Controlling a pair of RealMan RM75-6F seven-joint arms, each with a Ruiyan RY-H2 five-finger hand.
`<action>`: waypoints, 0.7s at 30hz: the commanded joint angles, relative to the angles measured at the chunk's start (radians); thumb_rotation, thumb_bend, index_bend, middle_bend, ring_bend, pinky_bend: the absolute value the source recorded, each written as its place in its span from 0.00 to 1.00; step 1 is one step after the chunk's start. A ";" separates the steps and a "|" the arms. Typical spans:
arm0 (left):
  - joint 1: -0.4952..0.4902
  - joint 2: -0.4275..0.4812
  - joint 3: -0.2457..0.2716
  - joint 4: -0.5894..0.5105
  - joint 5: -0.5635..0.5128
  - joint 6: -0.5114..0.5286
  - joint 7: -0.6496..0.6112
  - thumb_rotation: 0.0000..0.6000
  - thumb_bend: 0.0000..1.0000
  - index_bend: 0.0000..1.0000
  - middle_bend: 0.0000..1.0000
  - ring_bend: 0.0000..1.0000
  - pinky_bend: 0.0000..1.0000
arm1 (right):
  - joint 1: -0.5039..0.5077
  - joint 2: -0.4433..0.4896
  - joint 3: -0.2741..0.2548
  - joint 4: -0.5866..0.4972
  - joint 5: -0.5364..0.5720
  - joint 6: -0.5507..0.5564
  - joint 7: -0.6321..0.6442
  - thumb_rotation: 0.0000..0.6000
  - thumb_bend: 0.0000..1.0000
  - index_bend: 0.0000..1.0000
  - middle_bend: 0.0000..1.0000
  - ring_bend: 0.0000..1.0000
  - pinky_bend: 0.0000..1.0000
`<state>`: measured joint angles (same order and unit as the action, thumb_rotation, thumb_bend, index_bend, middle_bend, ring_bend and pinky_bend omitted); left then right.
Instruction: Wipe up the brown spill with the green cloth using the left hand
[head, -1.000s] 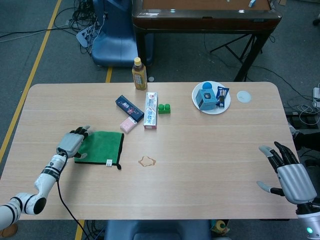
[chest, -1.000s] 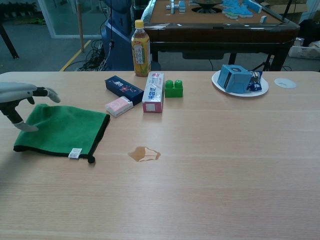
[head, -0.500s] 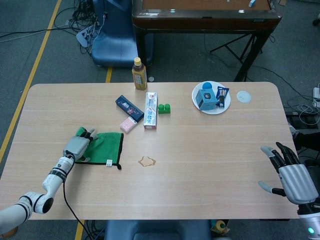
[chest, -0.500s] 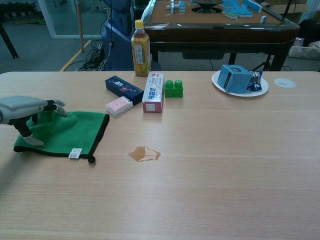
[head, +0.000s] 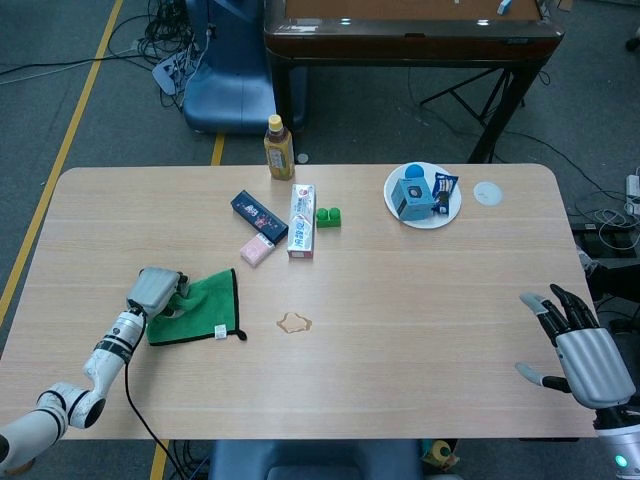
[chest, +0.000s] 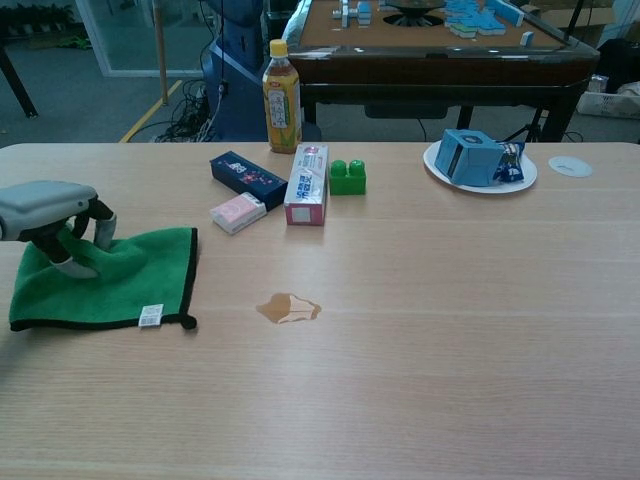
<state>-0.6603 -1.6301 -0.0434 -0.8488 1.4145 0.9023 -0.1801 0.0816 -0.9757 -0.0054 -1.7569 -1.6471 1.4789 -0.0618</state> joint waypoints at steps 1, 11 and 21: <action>-0.002 0.027 -0.005 -0.074 0.018 0.023 -0.043 1.00 0.17 0.62 0.56 0.62 0.84 | 0.001 -0.002 0.000 0.001 -0.001 -0.002 0.001 1.00 0.18 0.06 0.20 0.04 0.09; -0.051 0.030 -0.012 -0.229 0.083 0.051 -0.048 1.00 0.17 0.60 0.56 0.61 0.84 | -0.003 0.002 -0.001 -0.001 0.000 0.003 -0.001 1.00 0.18 0.06 0.20 0.04 0.09; -0.123 -0.057 -0.006 -0.207 0.124 0.006 -0.054 1.00 0.17 0.58 0.56 0.61 0.84 | -0.015 0.008 -0.004 -0.001 0.002 0.018 0.001 1.00 0.18 0.06 0.20 0.04 0.09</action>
<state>-0.7739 -1.6745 -0.0532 -1.0643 1.5314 0.9161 -0.2311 0.0667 -0.9674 -0.0091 -1.7581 -1.6454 1.4964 -0.0607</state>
